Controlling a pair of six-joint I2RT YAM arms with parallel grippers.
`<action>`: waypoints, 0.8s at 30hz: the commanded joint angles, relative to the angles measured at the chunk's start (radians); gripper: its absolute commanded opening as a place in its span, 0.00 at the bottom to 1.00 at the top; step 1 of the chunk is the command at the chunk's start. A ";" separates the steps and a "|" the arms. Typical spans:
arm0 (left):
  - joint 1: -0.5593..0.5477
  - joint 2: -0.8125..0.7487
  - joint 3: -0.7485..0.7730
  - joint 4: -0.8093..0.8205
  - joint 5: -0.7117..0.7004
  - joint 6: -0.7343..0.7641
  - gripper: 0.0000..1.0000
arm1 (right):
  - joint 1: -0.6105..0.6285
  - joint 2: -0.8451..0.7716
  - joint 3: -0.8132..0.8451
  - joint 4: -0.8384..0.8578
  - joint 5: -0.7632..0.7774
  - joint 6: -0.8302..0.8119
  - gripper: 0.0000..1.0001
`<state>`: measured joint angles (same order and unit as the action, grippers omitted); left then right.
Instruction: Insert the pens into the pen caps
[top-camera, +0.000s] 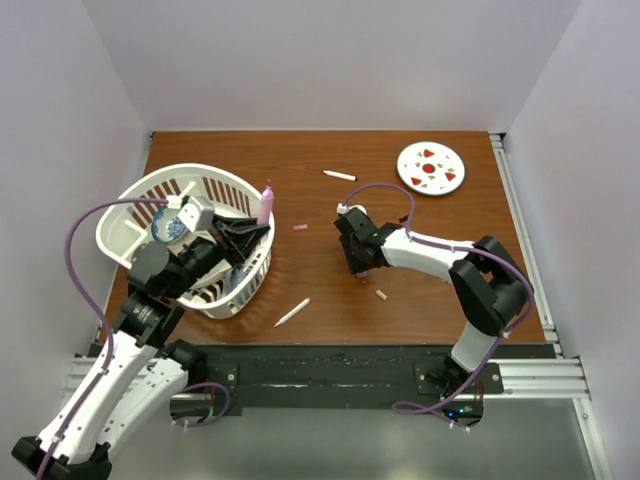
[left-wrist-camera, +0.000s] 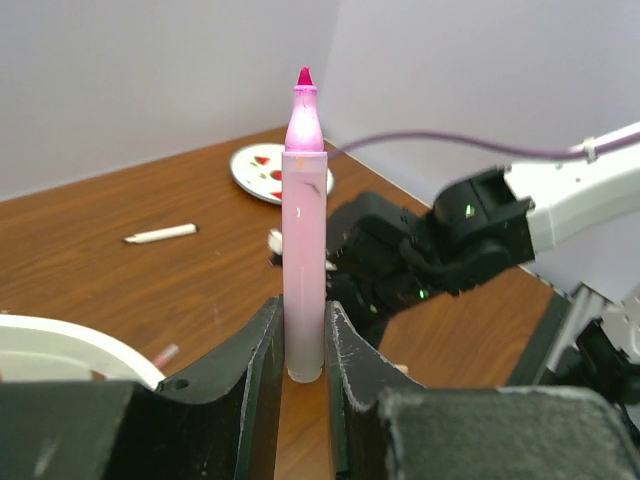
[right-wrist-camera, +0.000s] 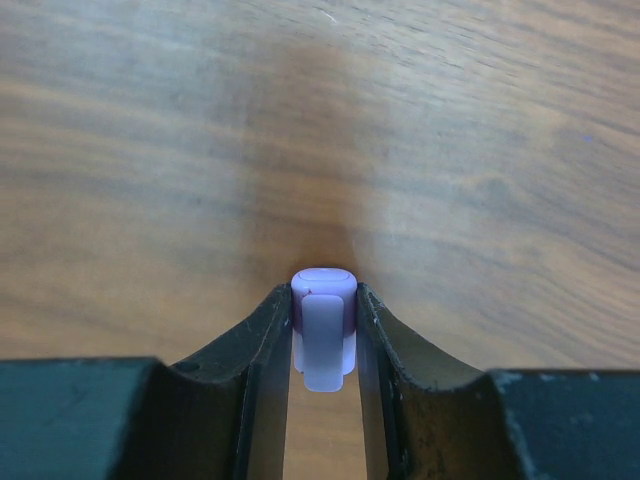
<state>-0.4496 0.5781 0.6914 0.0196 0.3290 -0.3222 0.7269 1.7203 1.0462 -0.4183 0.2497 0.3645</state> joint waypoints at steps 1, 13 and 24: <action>0.005 0.074 -0.003 0.069 0.177 -0.060 0.00 | -0.004 -0.198 0.126 -0.030 0.000 0.002 0.00; -0.277 0.207 -0.081 0.174 -0.165 -0.146 0.00 | -0.006 -0.587 0.081 0.303 -0.124 0.258 0.00; -0.359 0.321 -0.104 0.344 -0.209 -0.133 0.00 | -0.004 -0.692 -0.070 0.530 -0.116 0.439 0.00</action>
<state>-0.7952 0.8726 0.5869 0.2203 0.1310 -0.4610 0.7246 1.0645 1.0122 -0.0647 0.1547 0.7166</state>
